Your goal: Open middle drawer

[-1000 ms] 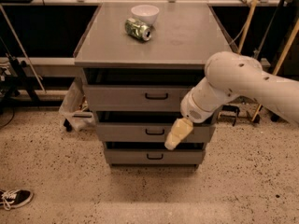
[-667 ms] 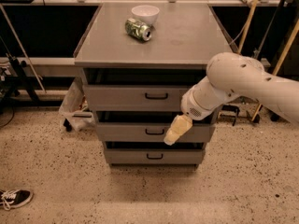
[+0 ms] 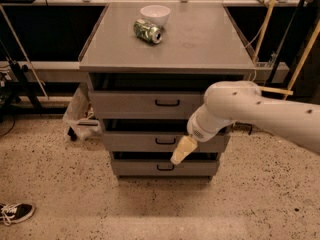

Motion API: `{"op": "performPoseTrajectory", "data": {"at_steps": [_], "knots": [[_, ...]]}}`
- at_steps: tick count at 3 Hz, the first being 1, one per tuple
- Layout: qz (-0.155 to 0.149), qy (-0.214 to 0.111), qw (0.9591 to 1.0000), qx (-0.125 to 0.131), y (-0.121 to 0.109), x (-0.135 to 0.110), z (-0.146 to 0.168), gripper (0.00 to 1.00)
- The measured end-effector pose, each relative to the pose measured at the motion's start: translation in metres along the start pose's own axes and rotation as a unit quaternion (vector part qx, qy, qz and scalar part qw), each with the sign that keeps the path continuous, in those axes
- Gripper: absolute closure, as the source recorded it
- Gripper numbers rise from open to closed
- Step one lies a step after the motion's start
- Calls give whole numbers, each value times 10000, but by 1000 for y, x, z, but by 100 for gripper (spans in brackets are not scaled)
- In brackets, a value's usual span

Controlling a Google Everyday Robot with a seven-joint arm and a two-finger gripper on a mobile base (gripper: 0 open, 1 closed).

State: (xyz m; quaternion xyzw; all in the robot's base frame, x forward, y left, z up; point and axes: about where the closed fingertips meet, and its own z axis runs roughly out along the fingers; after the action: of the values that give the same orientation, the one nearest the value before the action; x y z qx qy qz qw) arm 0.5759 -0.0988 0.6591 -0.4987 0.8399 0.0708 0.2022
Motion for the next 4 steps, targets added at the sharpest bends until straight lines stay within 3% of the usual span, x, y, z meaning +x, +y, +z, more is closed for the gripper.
{"op": "performPoseTrajectory", "data": {"at_steps": [1,2,3,4], "knots": [[-12,304,9974,653,-23,13,37,0],[-69,561,9917,1152,-44,24,55,0],[-2,740,9856,1521,-61,33,61,0],[74,834,9814,1727,-71,38,64,0]]}}
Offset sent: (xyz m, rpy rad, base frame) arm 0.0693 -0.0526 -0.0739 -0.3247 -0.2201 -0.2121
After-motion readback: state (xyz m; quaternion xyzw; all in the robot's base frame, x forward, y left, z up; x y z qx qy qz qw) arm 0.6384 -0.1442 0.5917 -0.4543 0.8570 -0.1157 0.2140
